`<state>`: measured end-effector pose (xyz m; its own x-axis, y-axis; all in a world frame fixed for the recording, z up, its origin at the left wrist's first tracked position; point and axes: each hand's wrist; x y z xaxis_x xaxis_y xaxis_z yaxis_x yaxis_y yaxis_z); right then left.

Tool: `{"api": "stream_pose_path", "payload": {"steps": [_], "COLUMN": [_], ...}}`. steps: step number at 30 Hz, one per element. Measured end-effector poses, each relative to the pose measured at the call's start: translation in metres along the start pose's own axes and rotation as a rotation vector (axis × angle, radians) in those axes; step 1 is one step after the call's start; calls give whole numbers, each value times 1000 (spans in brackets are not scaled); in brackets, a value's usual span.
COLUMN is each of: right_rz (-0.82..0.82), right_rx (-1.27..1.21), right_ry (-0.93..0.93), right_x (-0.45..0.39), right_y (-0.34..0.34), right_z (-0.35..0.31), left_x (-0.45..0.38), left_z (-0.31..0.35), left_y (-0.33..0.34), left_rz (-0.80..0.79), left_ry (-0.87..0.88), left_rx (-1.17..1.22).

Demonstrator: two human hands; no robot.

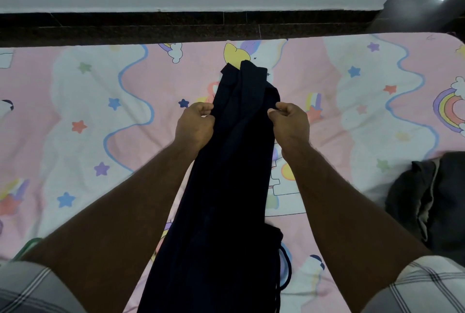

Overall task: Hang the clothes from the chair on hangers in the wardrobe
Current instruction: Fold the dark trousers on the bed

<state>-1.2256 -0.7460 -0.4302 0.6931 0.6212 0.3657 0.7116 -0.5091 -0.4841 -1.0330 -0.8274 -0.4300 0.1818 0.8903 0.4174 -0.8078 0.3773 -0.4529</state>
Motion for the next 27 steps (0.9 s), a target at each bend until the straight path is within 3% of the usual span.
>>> {"api": "stream_pose_path", "payload": {"steps": [12, 15, 22, 27], "right_rz": [-156, -272, -640, -711], "right_rx": [100, 179, 507, 608], "right_ry": [-49, -93, -145, -162], "right_x": [62, 93, 161, 185], "right_y": [13, 11, -1, -2], "right_z": [19, 25, 46, 50], "left_x": [54, 88, 168, 200], "left_z": [-26, -36, -69, -79], "left_y": [-12, -17, -25, -24], "left_rz": [-102, -137, -175, -262], "left_ry": [-31, -56, -167, -221], "left_rx": [-59, -17, -180, -188]}}
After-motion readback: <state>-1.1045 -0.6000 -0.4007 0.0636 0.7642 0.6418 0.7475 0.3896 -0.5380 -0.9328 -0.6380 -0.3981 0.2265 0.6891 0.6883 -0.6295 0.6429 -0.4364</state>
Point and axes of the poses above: each hand's wrist, its own x-axis away from the middle knuckle, its own y-axis out of the palm, z = x × y
